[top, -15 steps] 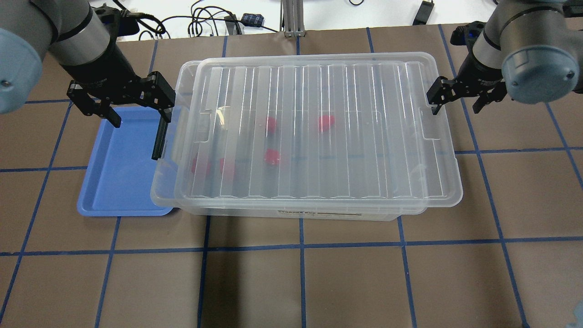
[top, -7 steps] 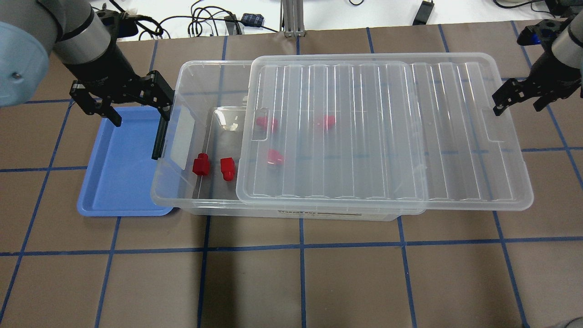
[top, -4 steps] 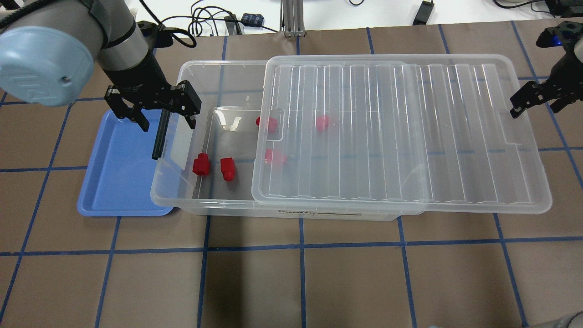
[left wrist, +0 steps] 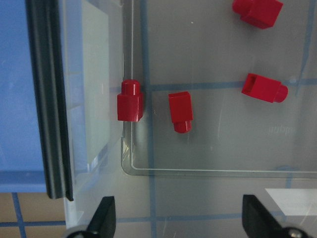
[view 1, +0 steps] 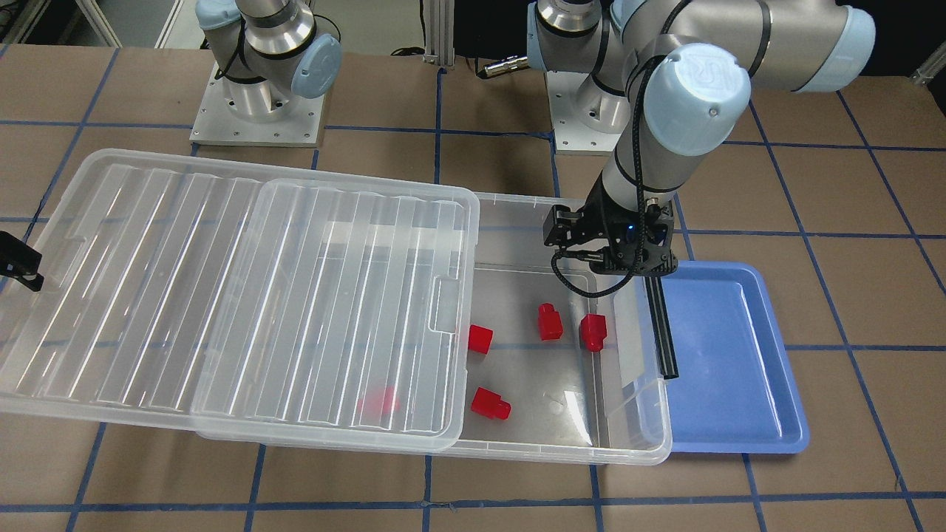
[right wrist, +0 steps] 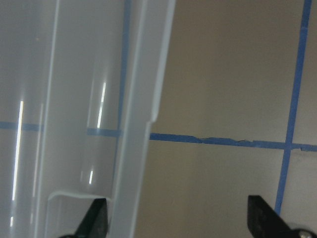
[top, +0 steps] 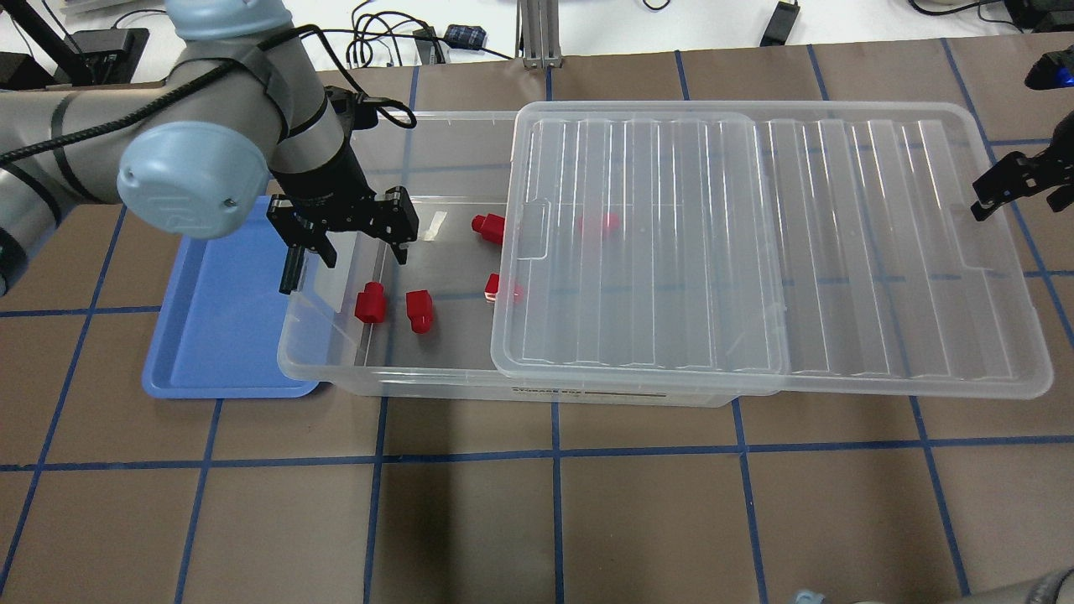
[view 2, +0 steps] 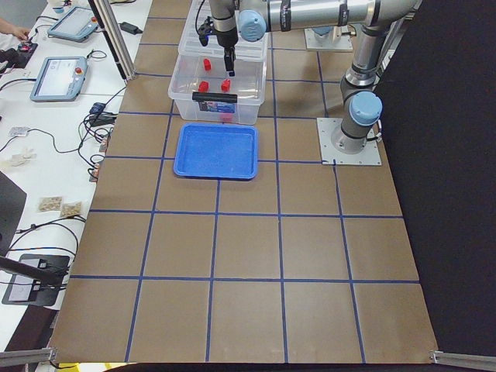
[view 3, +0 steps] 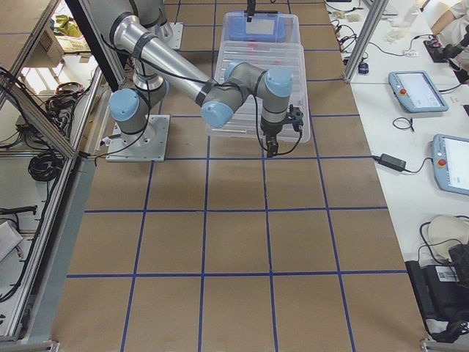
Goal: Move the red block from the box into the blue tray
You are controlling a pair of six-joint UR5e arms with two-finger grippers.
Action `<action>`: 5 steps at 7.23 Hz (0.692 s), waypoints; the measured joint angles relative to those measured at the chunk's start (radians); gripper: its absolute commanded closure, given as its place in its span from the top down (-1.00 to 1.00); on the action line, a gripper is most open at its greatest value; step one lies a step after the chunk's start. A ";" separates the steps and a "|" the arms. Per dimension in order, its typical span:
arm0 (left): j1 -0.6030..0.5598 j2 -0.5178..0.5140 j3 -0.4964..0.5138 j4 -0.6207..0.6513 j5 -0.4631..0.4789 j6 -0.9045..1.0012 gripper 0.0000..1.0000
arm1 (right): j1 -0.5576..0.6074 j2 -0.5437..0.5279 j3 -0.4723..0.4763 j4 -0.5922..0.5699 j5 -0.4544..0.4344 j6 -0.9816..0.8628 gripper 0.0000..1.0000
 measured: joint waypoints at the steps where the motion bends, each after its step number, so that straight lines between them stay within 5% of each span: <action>1: -0.003 -0.007 -0.030 0.028 -0.005 -0.025 0.39 | -0.002 0.000 0.000 0.001 0.000 0.000 1.00; 5: -0.005 -0.055 -0.133 0.154 -0.004 -0.047 0.37 | 0.006 -0.012 -0.046 0.025 0.012 0.019 1.00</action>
